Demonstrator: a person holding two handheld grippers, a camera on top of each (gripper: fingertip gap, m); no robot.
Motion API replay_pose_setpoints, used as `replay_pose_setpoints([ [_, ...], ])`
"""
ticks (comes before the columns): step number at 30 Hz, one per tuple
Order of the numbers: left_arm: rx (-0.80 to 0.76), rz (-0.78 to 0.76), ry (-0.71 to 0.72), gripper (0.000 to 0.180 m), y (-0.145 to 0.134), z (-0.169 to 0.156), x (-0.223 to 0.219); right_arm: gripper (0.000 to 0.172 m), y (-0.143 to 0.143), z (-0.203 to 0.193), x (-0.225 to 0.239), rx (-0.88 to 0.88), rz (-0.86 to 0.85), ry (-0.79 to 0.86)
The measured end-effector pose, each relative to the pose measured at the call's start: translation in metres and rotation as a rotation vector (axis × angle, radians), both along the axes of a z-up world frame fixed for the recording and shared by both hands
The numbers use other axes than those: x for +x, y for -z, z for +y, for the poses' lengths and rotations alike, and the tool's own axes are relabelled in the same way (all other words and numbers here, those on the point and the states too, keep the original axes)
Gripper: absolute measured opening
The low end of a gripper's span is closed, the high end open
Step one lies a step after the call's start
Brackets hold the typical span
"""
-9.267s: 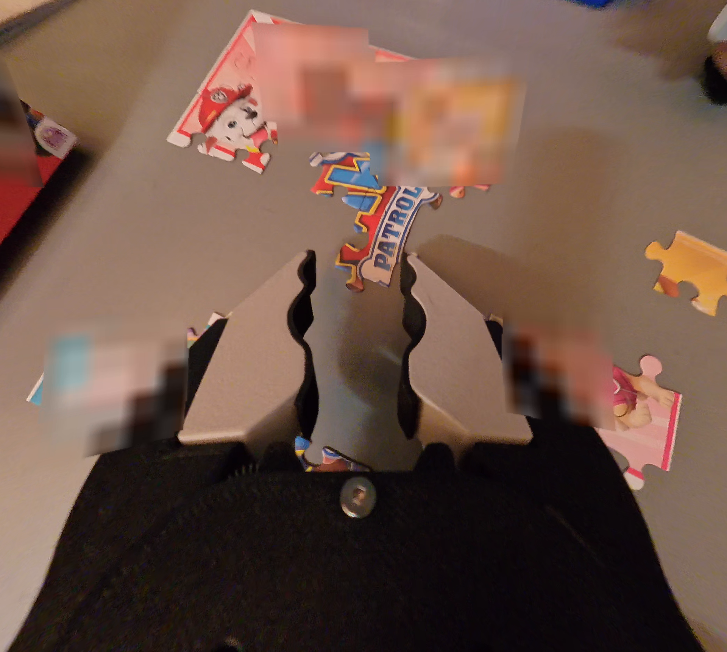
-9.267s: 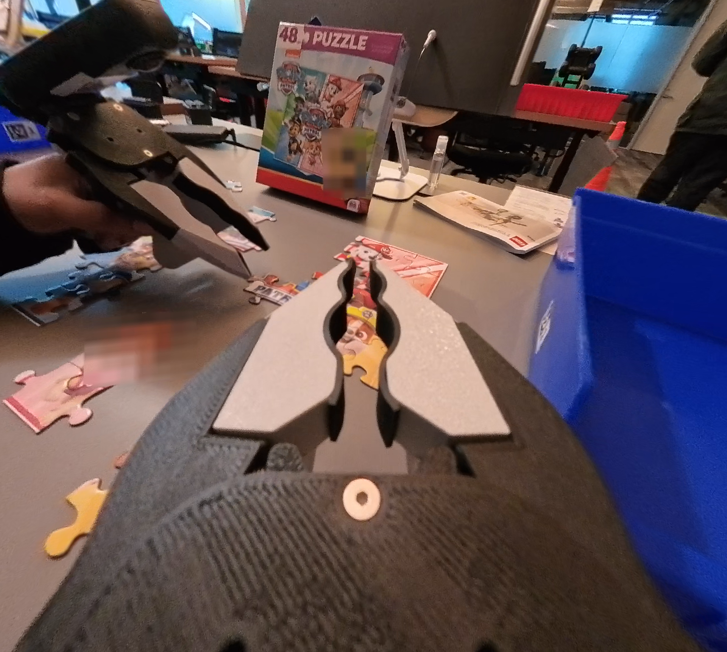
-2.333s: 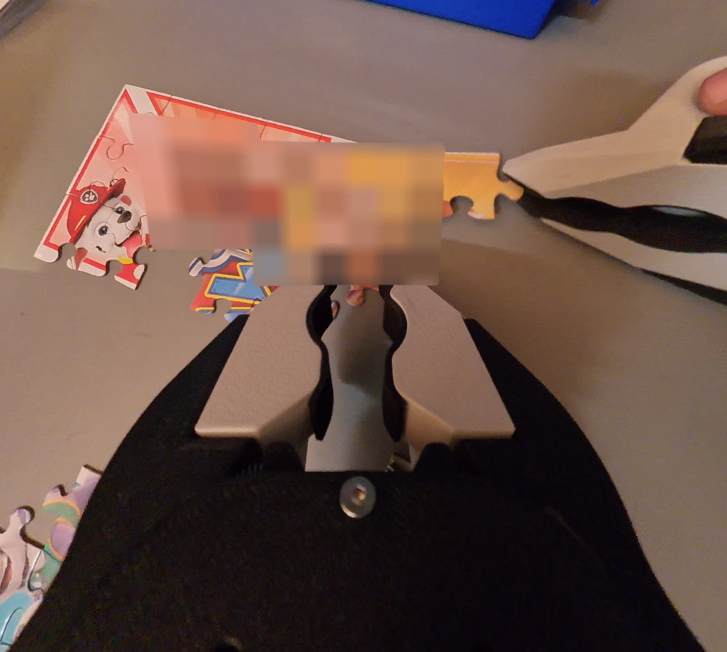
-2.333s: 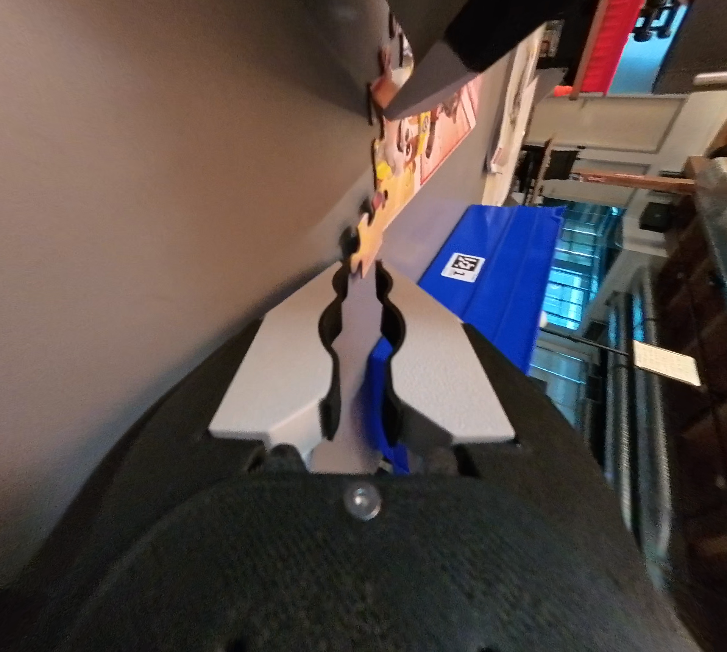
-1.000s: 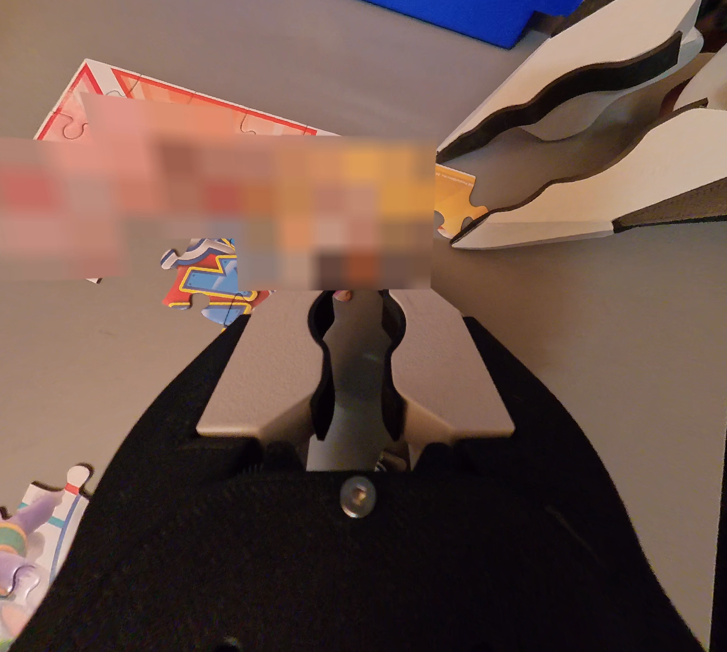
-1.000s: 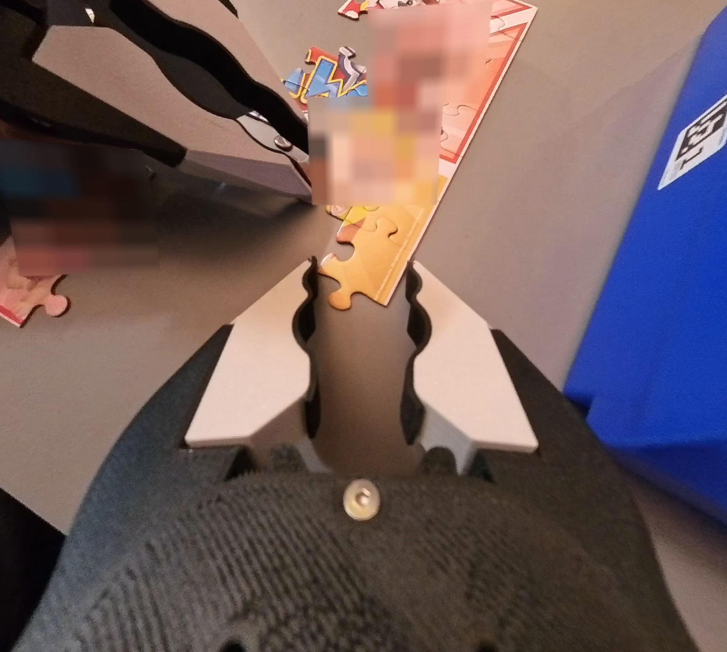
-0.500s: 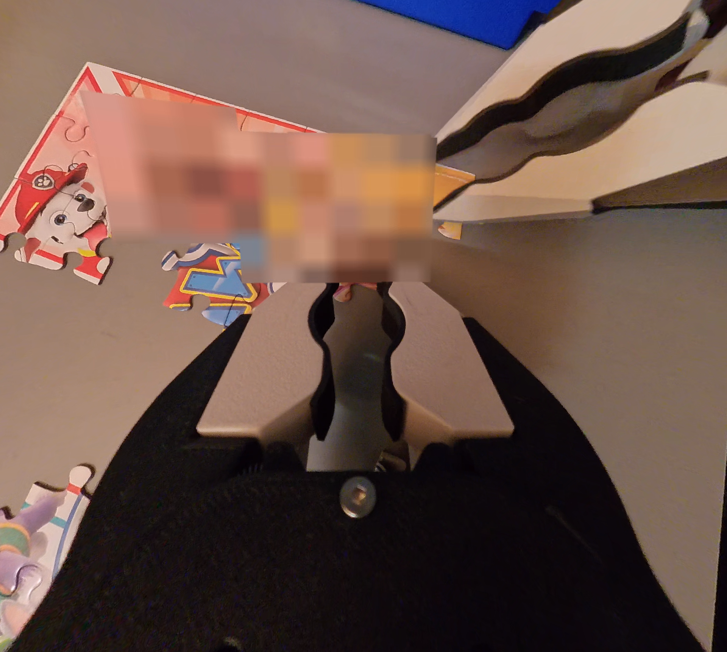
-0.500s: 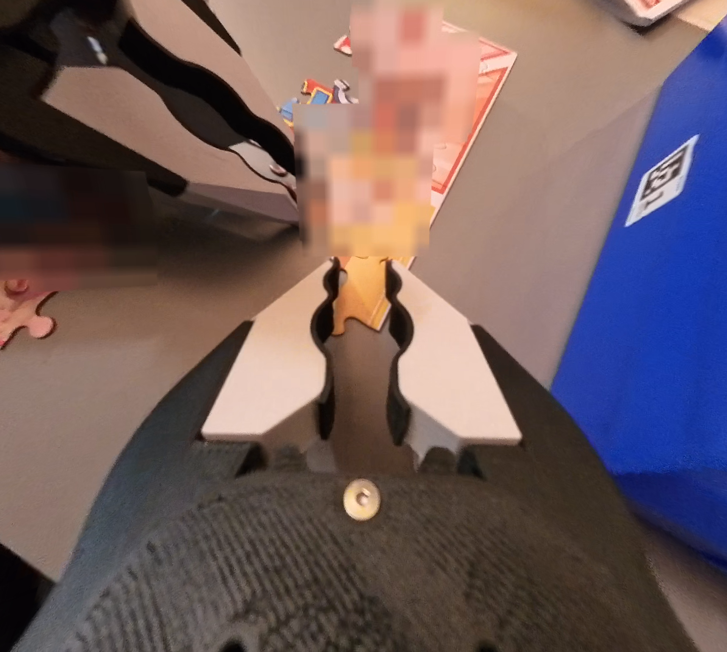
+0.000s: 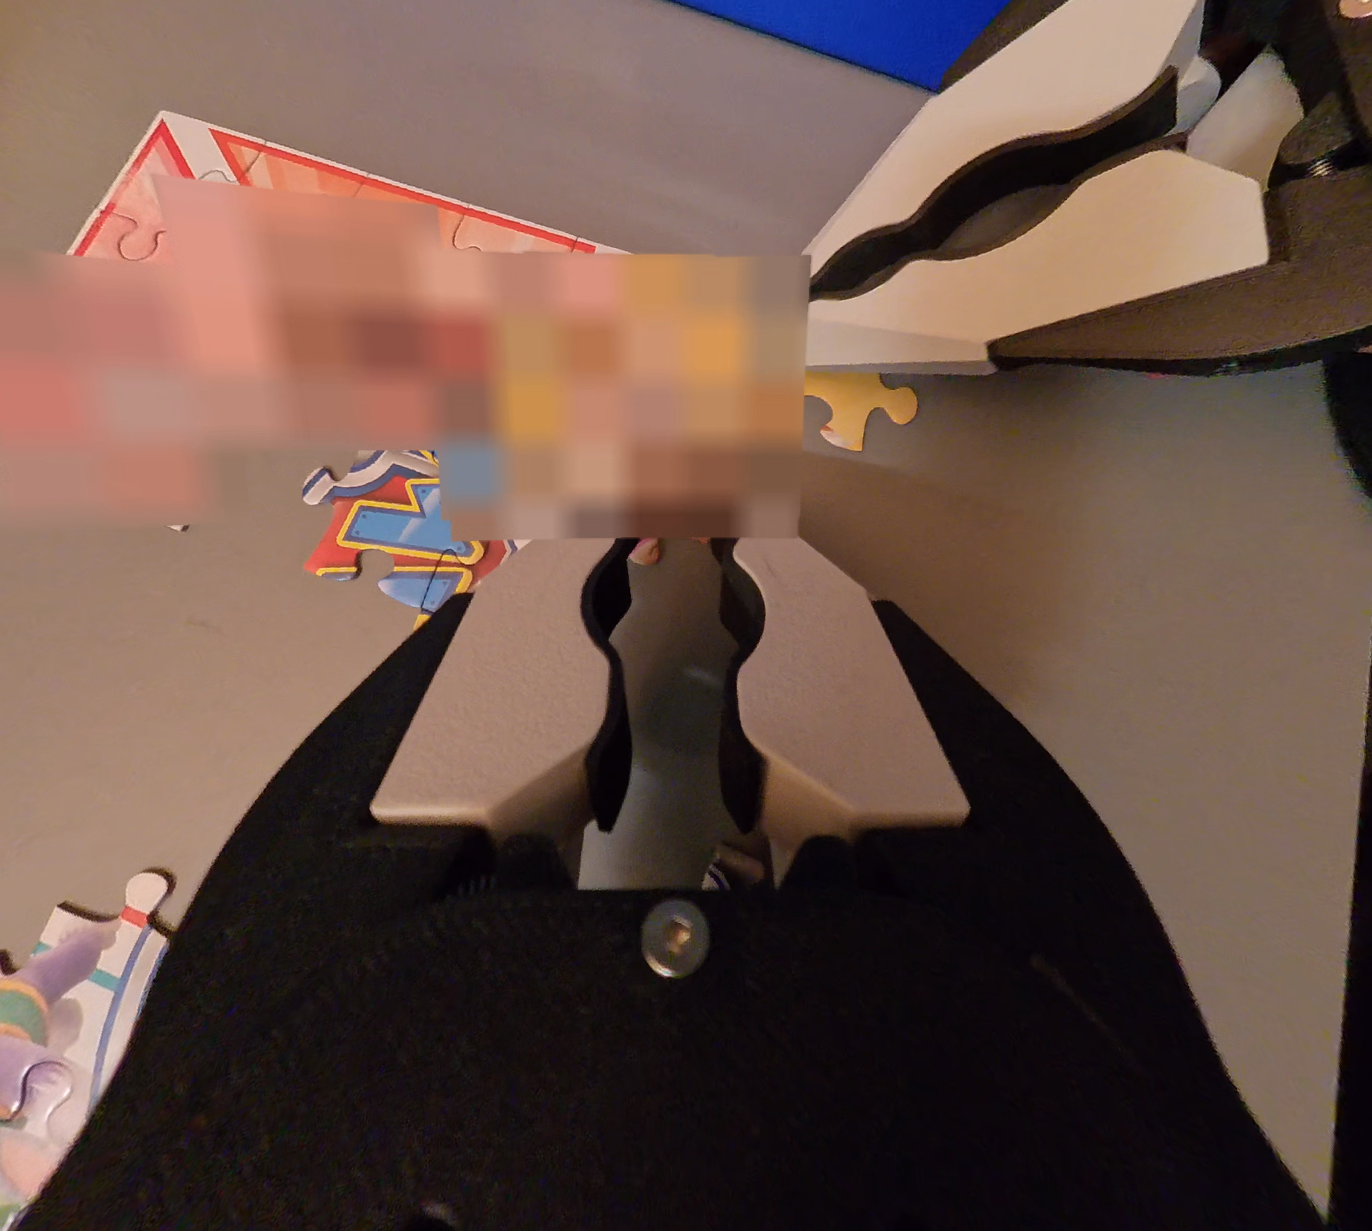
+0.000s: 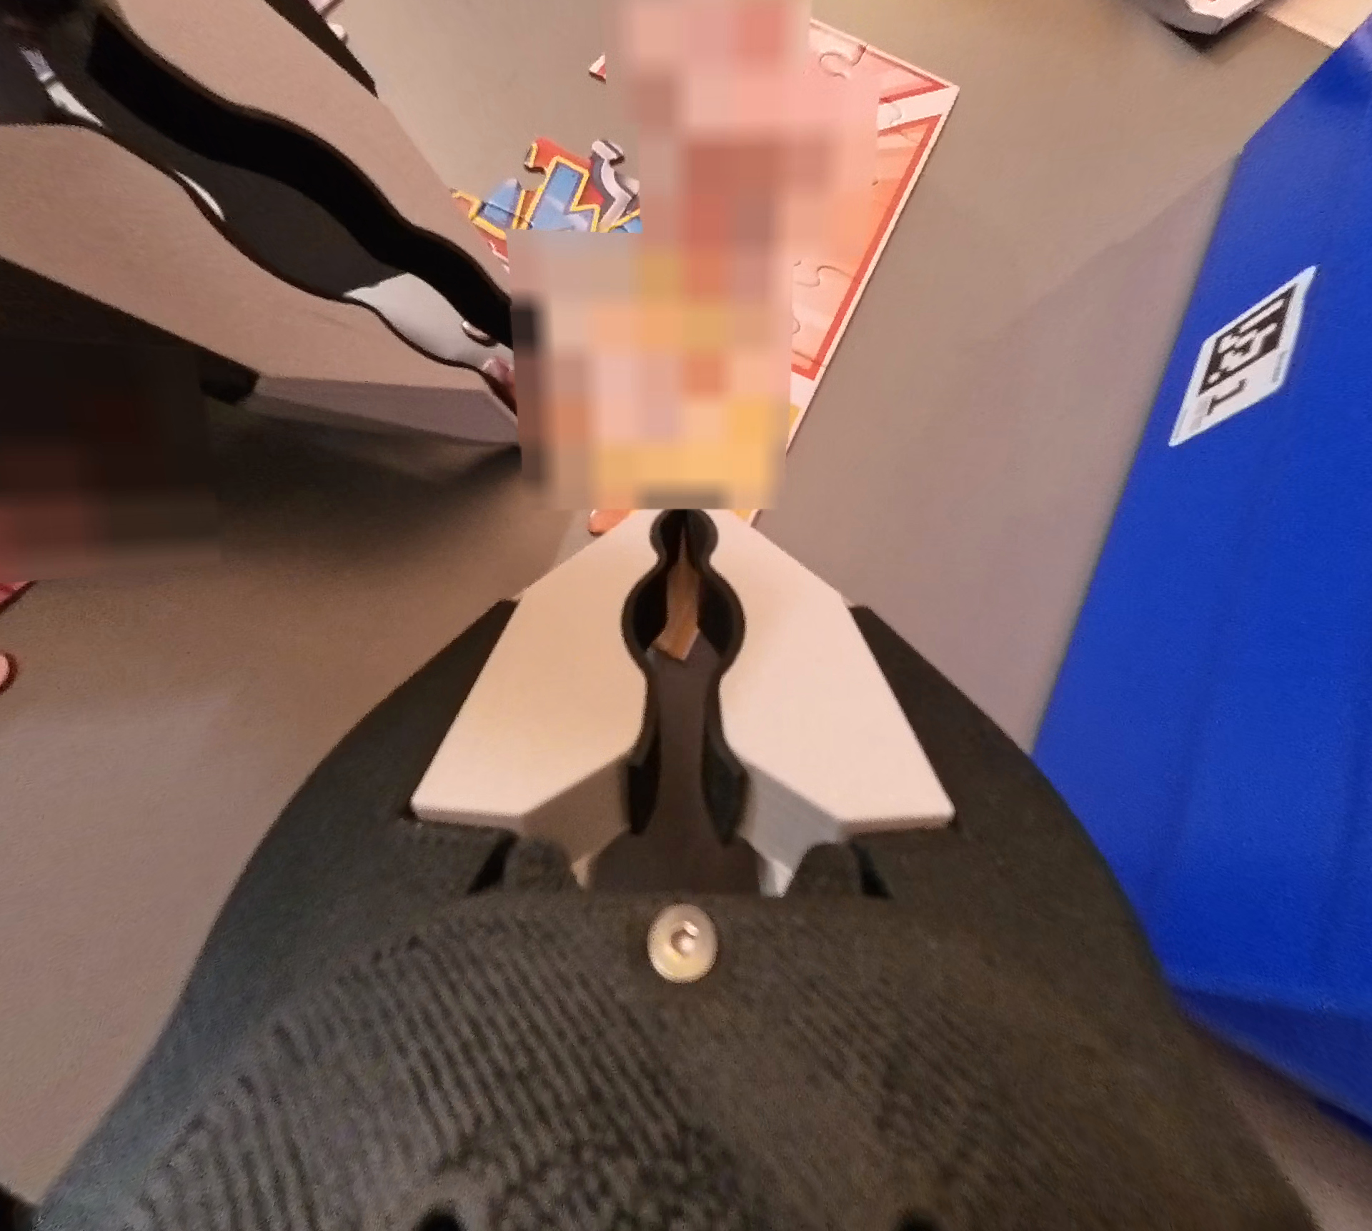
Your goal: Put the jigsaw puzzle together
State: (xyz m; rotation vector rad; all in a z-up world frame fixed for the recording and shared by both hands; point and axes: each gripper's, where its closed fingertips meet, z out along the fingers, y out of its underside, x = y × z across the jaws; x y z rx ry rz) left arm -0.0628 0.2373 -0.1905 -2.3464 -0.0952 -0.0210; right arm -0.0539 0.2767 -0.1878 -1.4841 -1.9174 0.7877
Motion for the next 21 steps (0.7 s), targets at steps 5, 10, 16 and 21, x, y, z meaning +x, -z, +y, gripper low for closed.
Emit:
replay_pose_setpoints([
  [5,0.074,-0.049,-0.065,0.014,-0.02,-0.008,-0.018,0.0,-0.02,0.014,0.005,0.019,0.1,0.066],
  [10,0.163,-0.147,-0.207,0.018,-0.038,-0.04,-0.056,0.016,-0.005,0.02,0.017,-0.06,0.034,0.113],
  [16,0.058,-0.021,-0.206,0.036,-0.014,-0.075,-0.066,0.017,-0.005,0.017,0.022,-0.107,0.023,0.095],
  [21,0.002,0.021,-0.141,0.042,-0.001,-0.079,-0.049,0.023,-0.001,0.011,0.025,-0.191,-0.02,0.071],
])
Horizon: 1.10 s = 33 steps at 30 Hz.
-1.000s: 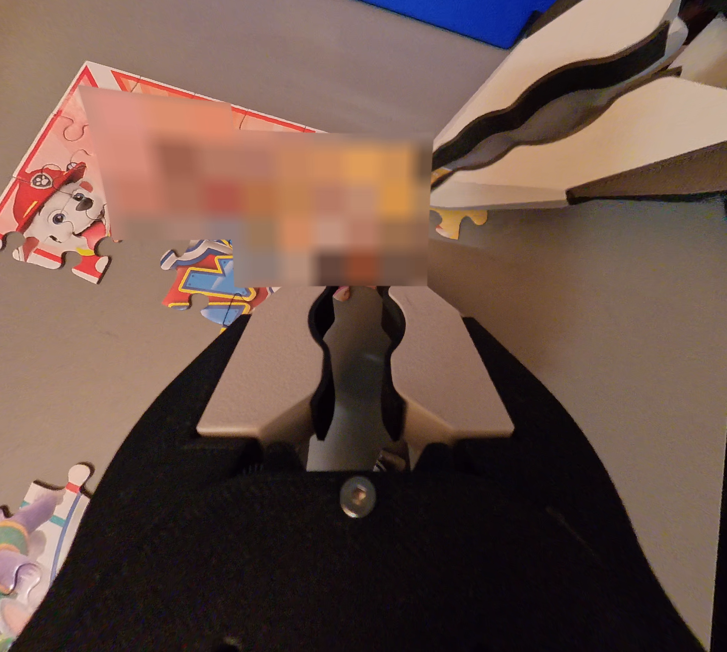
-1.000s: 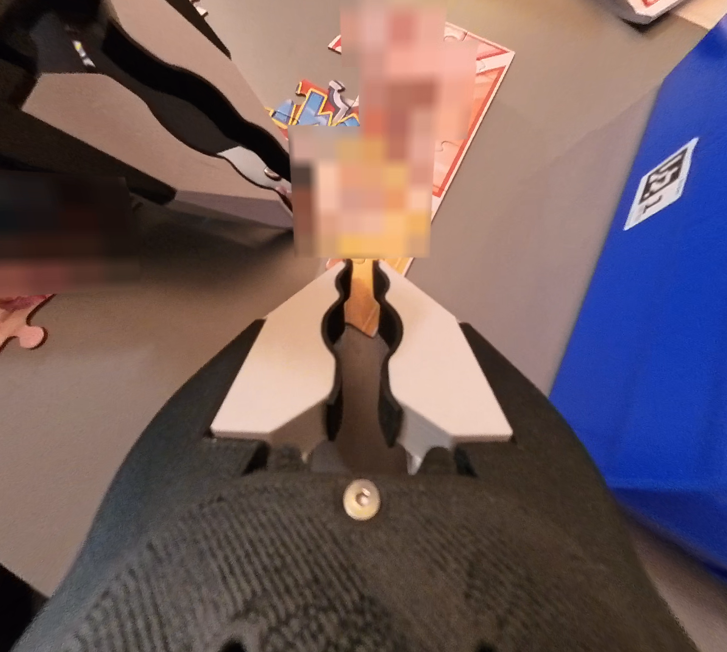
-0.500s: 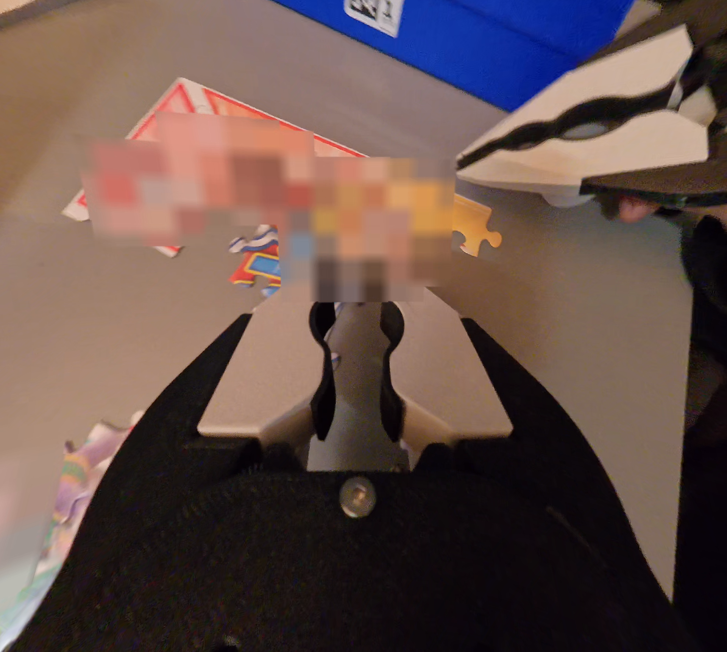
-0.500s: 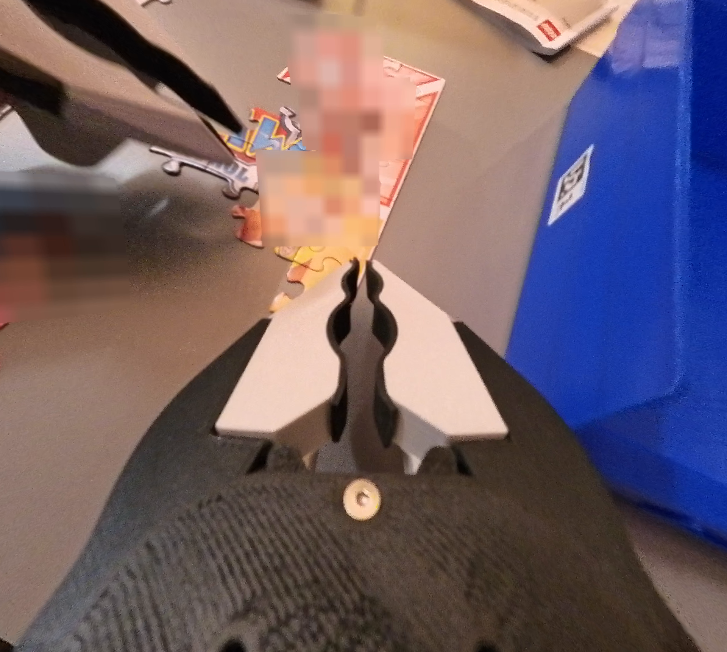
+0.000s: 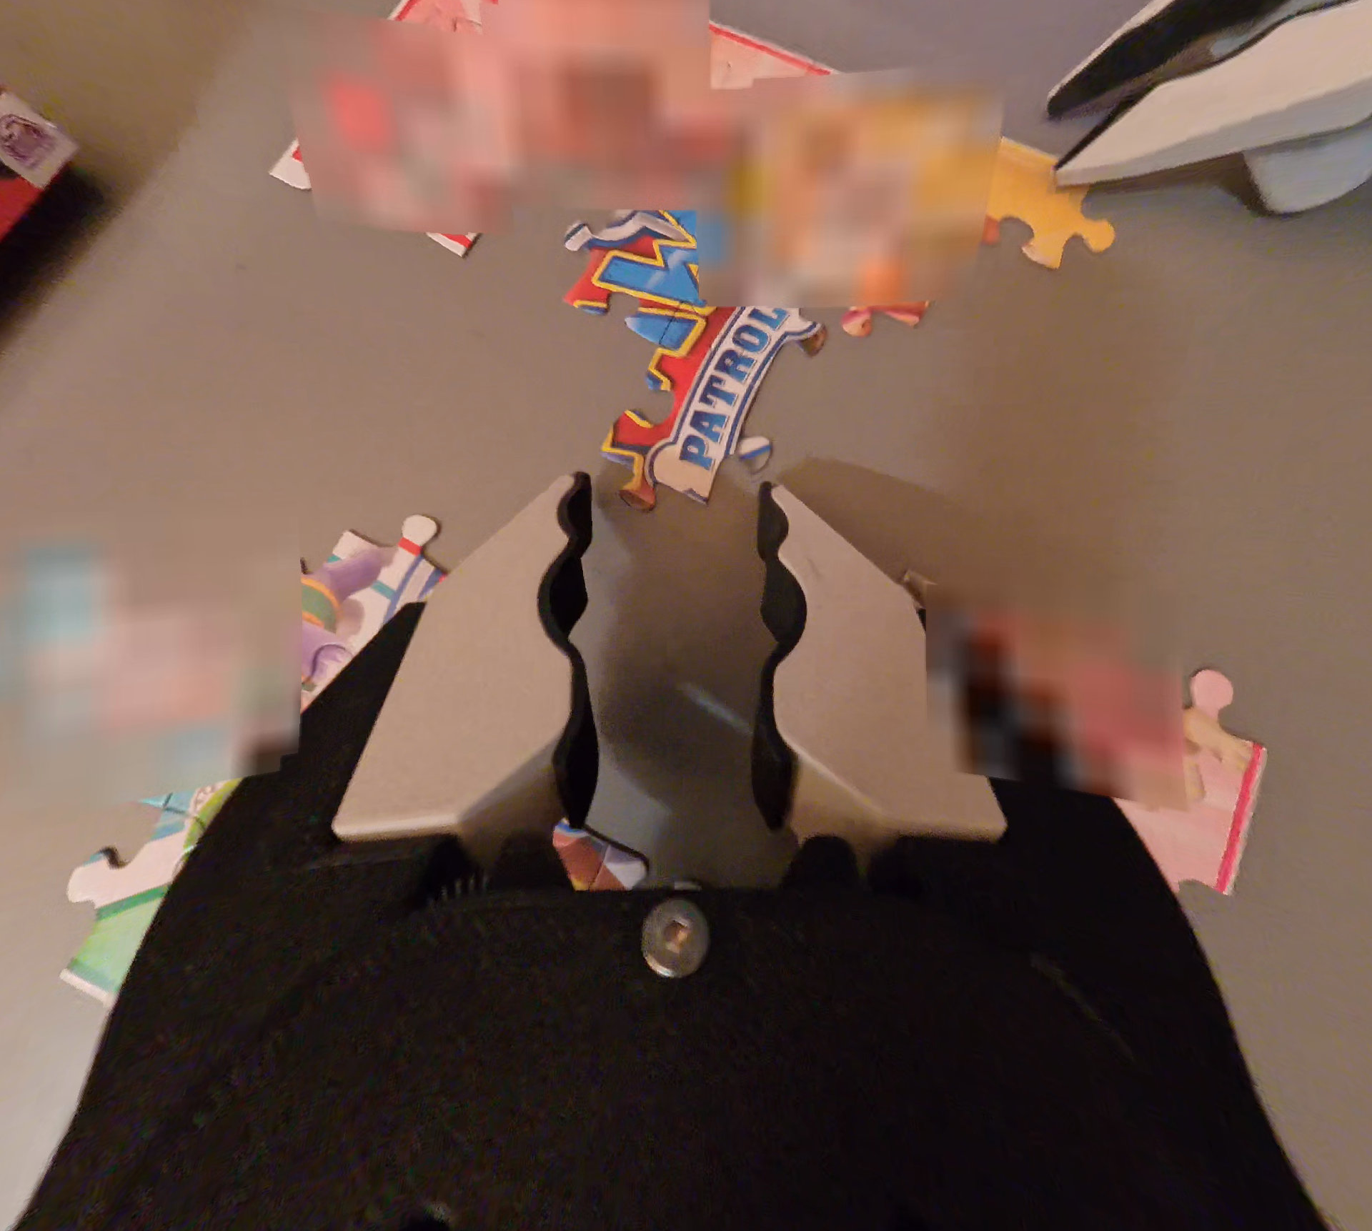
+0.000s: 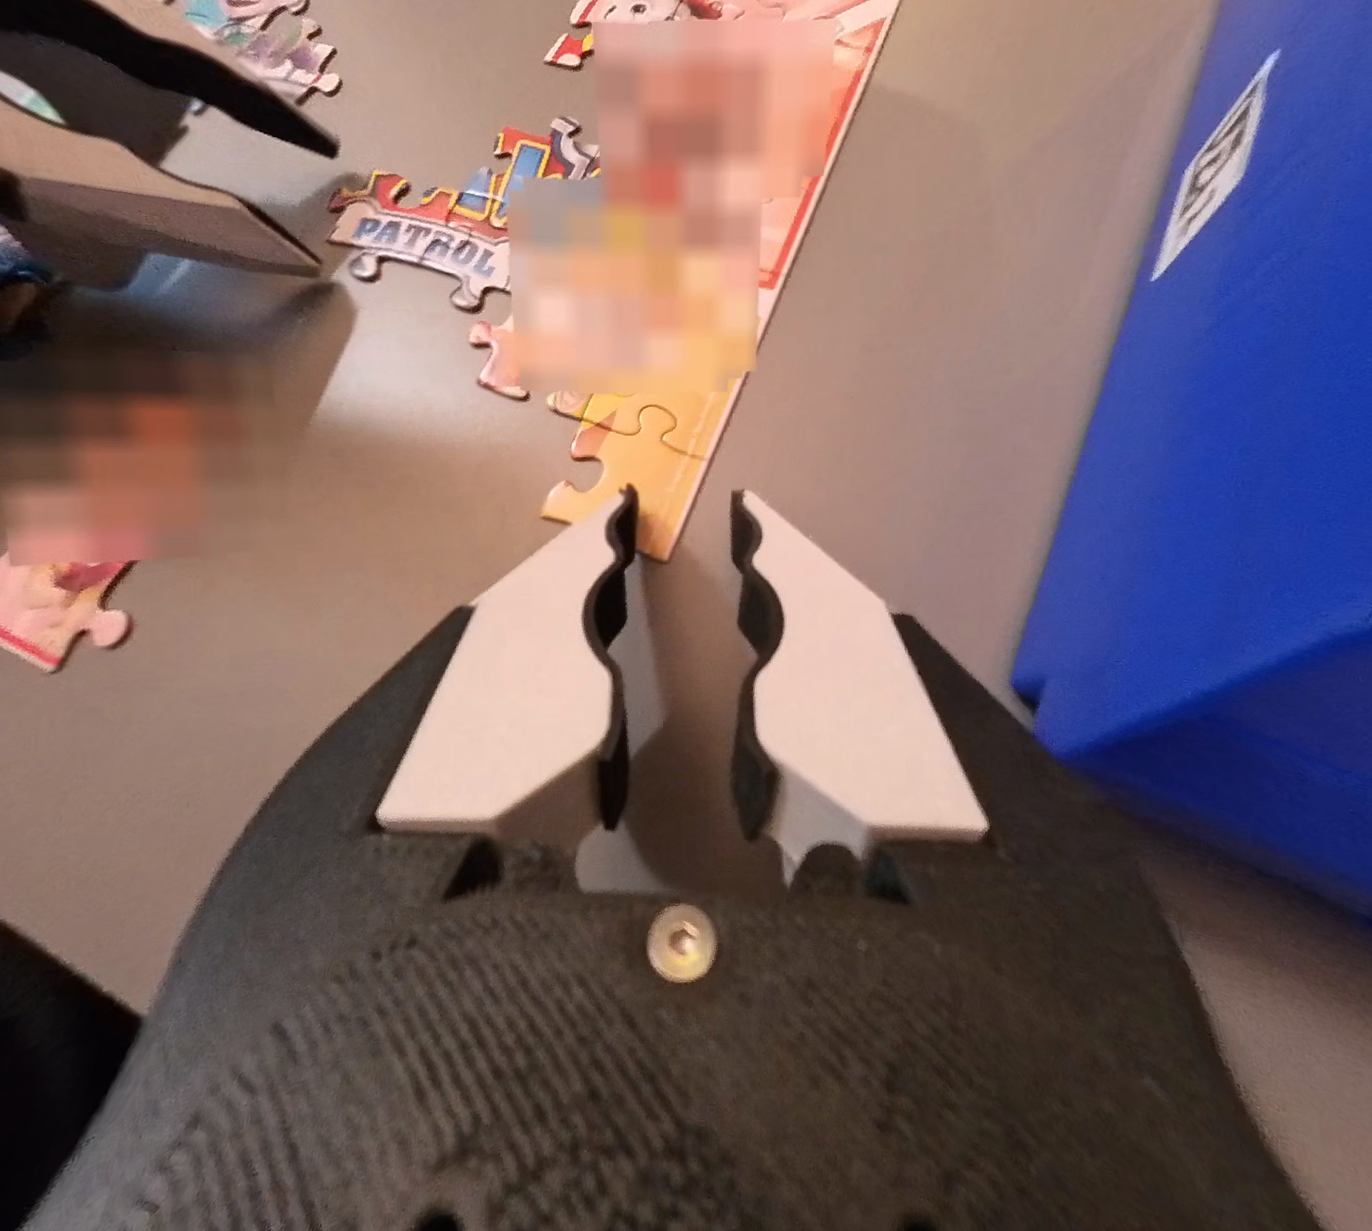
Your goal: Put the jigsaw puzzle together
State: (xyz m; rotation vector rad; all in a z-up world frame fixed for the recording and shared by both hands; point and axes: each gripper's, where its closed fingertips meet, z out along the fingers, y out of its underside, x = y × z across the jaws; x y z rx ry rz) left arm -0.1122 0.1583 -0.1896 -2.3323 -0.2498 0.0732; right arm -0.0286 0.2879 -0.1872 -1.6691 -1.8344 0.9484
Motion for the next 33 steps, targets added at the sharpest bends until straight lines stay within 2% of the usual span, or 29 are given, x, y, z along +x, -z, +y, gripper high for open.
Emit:
replay_pose_setpoints([
  [3,-0.05,0.101,-0.006,0.046,0.003,-0.002,-0.006,0.029,0.0,-0.005,0.002,-0.051,-0.011,-0.015],
  [6,-0.059,0.139,-0.016,0.045,0.002,0.0,-0.008,0.029,0.0,-0.007,0.003,-0.06,-0.012,-0.019],
  [20,-0.038,0.151,-0.064,0.035,0.002,0.002,-0.012,0.028,0.001,-0.012,0.003,-0.018,-0.007,-0.024],
  [22,-0.029,0.143,-0.053,0.035,0.001,0.003,-0.01,0.029,-0.006,-0.009,0.001,-0.021,0.035,-0.009],
  [27,0.145,0.1,-0.087,0.034,-0.03,0.006,-0.013,0.017,-0.048,-0.015,-0.006,-0.061,0.29,-0.033],
  [33,0.454,0.028,-0.2,0.03,-0.084,-0.015,-0.033,0.014,-0.06,-0.016,-0.006,0.054,0.399,-0.042],
])
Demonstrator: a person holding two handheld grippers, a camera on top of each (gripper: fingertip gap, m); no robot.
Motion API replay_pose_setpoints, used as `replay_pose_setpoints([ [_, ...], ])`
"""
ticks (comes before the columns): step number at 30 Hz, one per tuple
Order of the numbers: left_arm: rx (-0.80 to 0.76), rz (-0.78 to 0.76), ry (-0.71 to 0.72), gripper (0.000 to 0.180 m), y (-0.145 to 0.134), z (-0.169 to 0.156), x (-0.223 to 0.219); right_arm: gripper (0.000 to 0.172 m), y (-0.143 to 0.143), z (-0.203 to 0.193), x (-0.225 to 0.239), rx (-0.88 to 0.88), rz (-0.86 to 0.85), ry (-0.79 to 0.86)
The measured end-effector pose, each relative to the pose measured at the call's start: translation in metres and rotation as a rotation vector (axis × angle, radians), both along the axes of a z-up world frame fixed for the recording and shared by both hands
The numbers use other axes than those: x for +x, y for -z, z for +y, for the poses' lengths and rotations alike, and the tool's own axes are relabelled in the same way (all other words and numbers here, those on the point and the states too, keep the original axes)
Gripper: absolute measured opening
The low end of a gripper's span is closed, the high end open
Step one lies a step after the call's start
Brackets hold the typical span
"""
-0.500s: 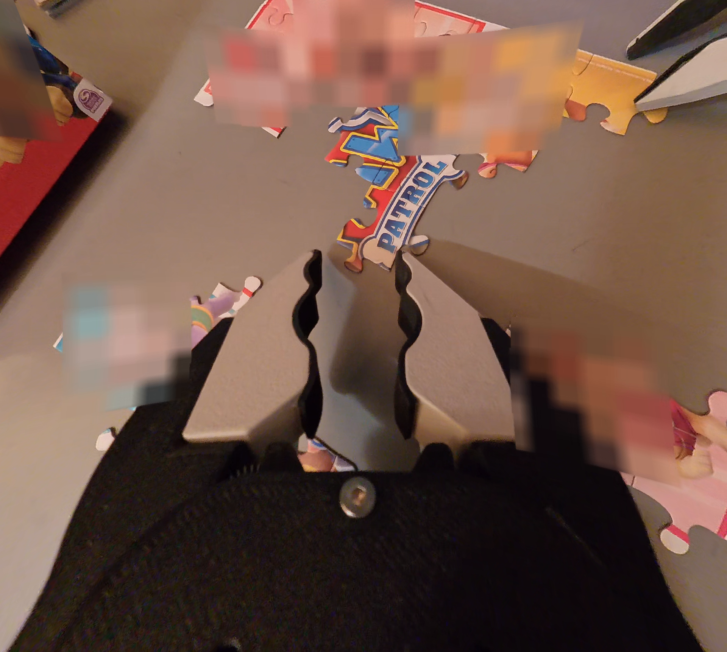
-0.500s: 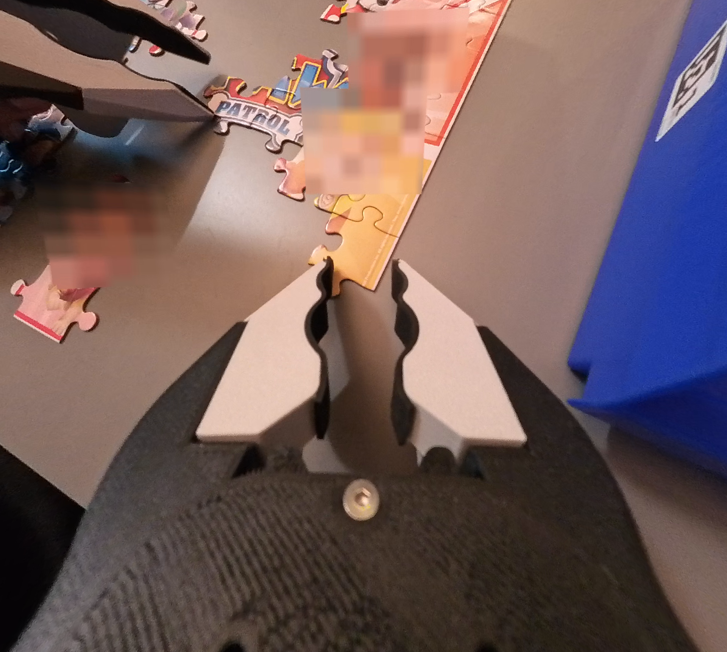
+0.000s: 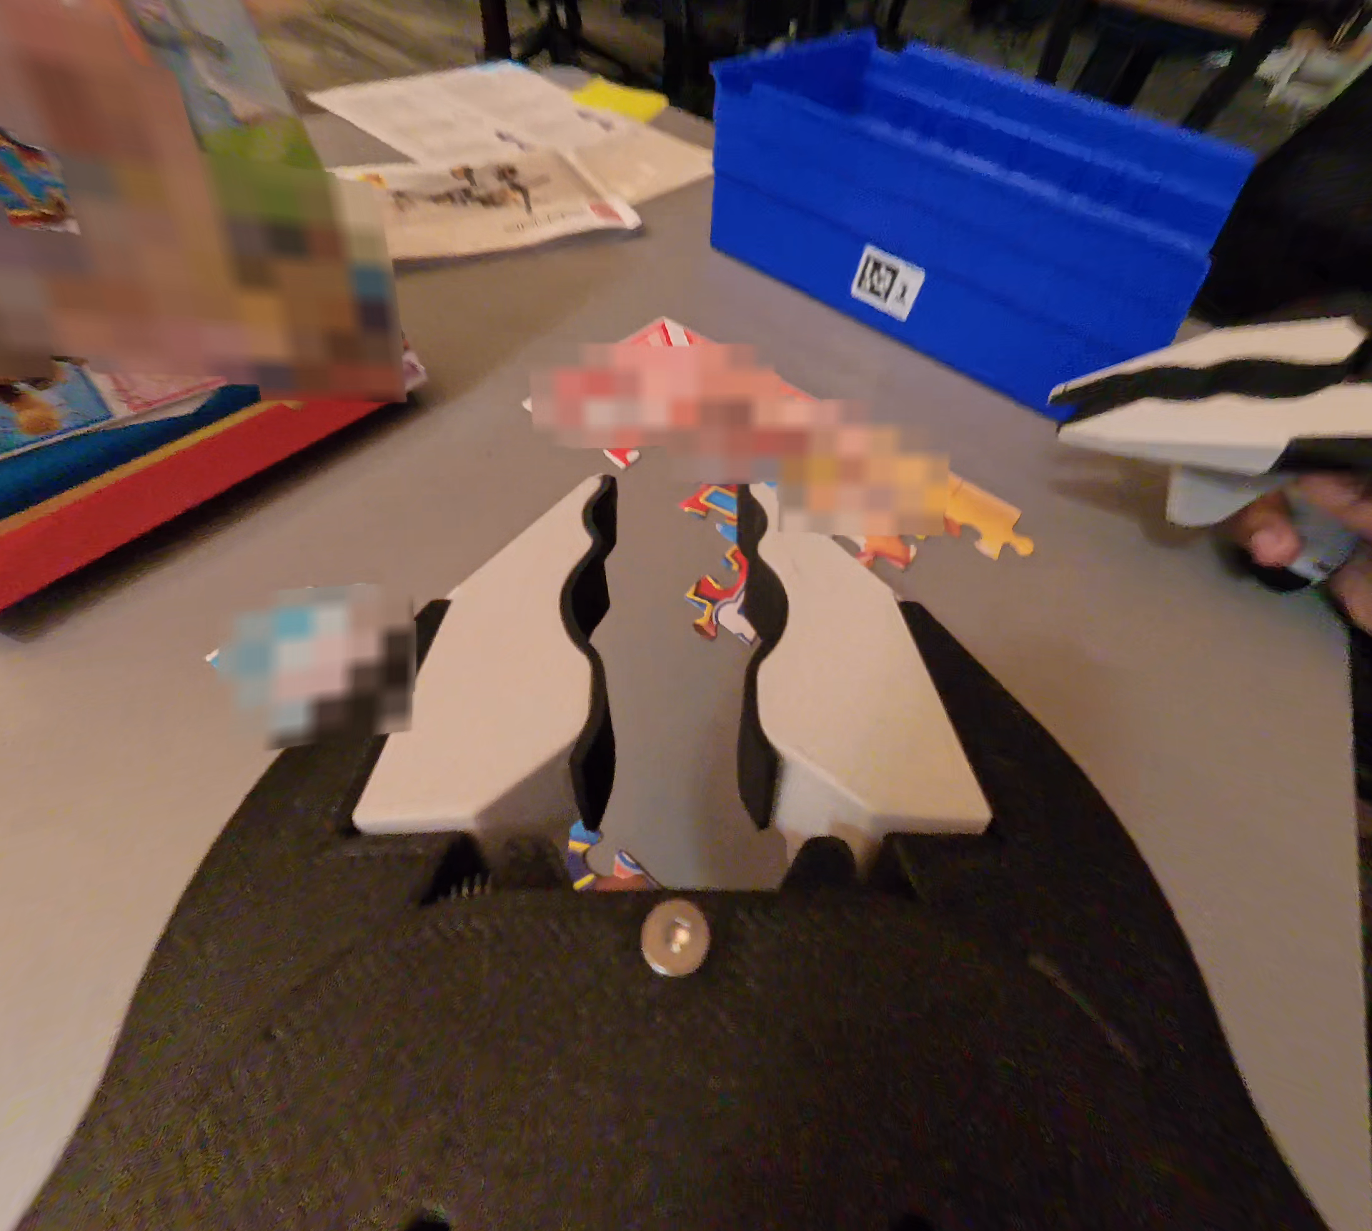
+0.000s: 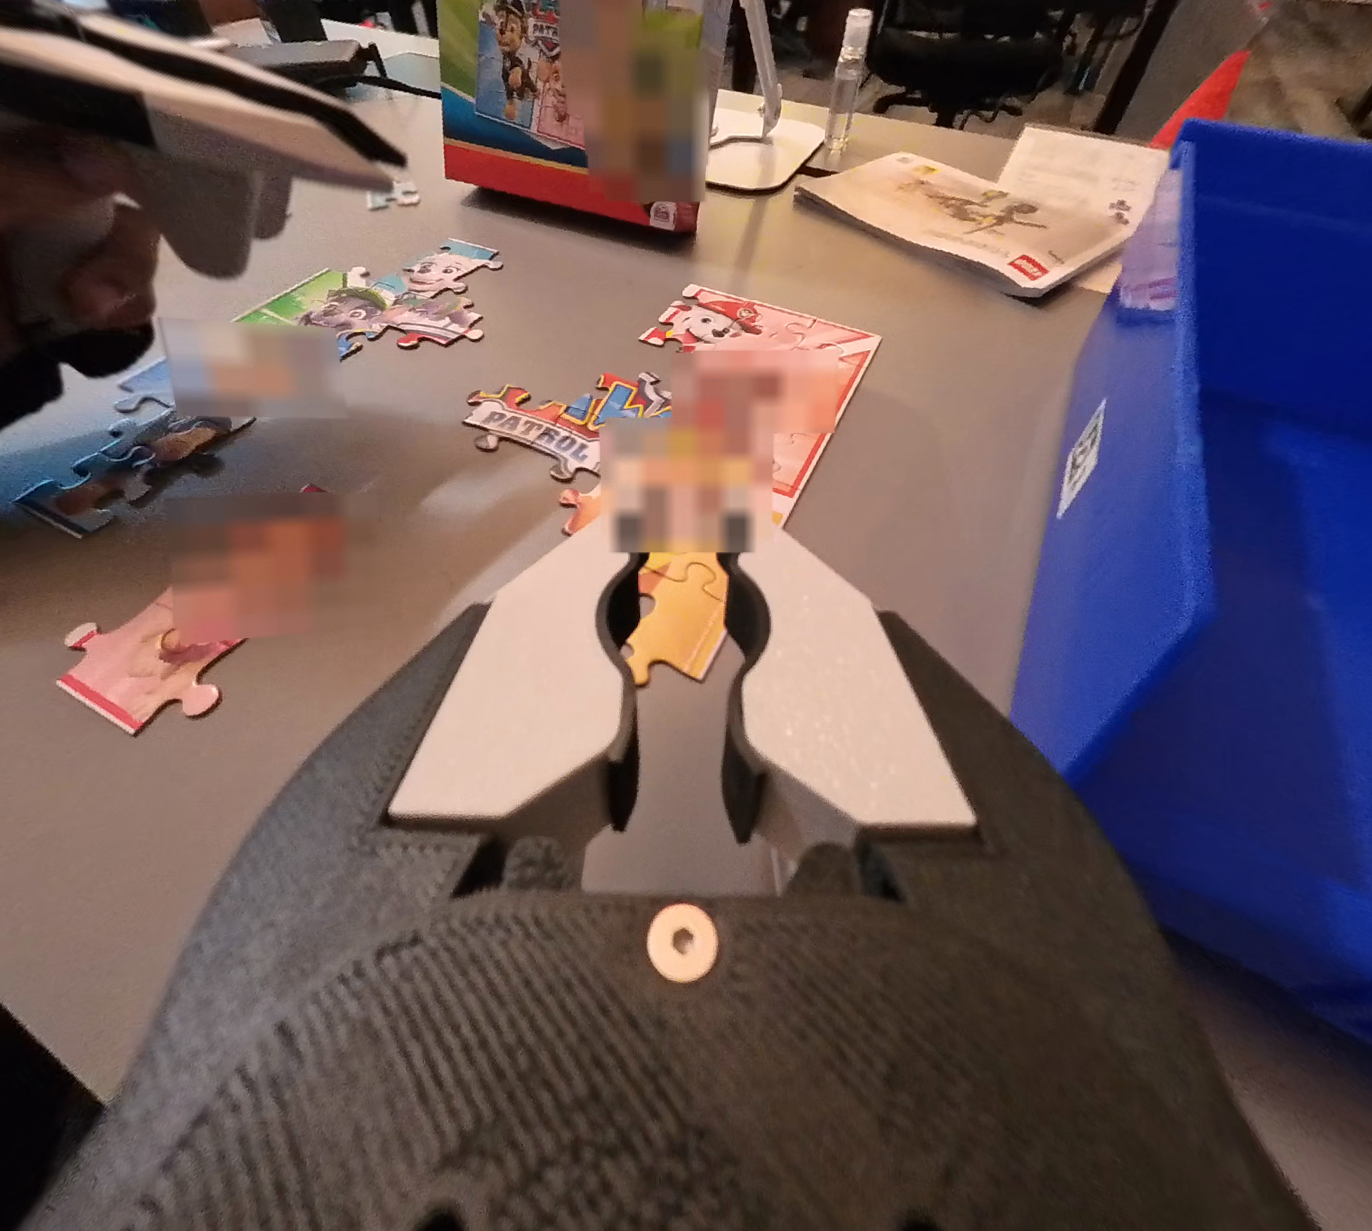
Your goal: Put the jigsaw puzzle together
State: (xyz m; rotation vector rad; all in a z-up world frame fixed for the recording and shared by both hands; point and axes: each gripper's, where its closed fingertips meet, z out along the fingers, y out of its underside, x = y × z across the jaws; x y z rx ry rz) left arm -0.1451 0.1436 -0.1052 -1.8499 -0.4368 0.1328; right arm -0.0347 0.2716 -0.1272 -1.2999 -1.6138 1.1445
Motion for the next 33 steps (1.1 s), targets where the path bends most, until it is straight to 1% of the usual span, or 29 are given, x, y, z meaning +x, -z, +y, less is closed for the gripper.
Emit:
replay_pose_setpoints([
  [3,0.105,0.02,-0.018,0.027,-0.023,-0.009,-0.002,0.015,0.001,-0.008,0.001,-0.022,-0.012,-0.066],
  [6,0.152,0.07,-0.022,0.025,-0.038,-0.013,0.001,0.016,0.0,-0.009,0.001,-0.076,-0.017,-0.097],
  [10,0.124,0.139,-0.042,0.024,-0.041,-0.018,0.001,0.015,-0.008,-0.006,0.004,-0.124,0.022,-0.1],
  [15,0.109,0.161,-0.085,0.025,-0.042,-0.033,-0.008,0.016,-0.008,-0.006,0.004,-0.126,0.023,-0.102],
  [18,0.116,0.18,-0.159,0.024,-0.046,-0.058,-0.02,0.016,-0.007,-0.008,0.004,-0.101,0.025,-0.103],
  [21,0.109,0.197,-0.266,0.024,-0.044,-0.096,-0.037,0.017,-0.007,-0.01,0.004,-0.089,0.027,-0.111],
  [24,0.126,0.182,-0.352,0.025,-0.041,-0.132,-0.051,0.018,-0.008,-0.01,0.005,-0.093,0.03,-0.116],
  [26,0.149,0.156,-0.388,0.025,-0.039,-0.148,-0.058,0.019,-0.008,-0.01,0.005,-0.096,0.03,-0.118],
  [27,0.164,0.141,-0.392,0.027,-0.04,-0.151,-0.059,0.019,-0.008,-0.01,0.005,-0.097,0.029,-0.119],
  [29,0.178,0.123,-0.353,0.03,-0.039,-0.142,-0.054,0.02,-0.007,-0.01,0.004,-0.096,0.026,-0.119],
  [33,0.029,0.153,-0.306,0.033,-0.019,-0.119,-0.047,0.021,-0.006,-0.011,0.004,-0.092,0.018,-0.123],
])
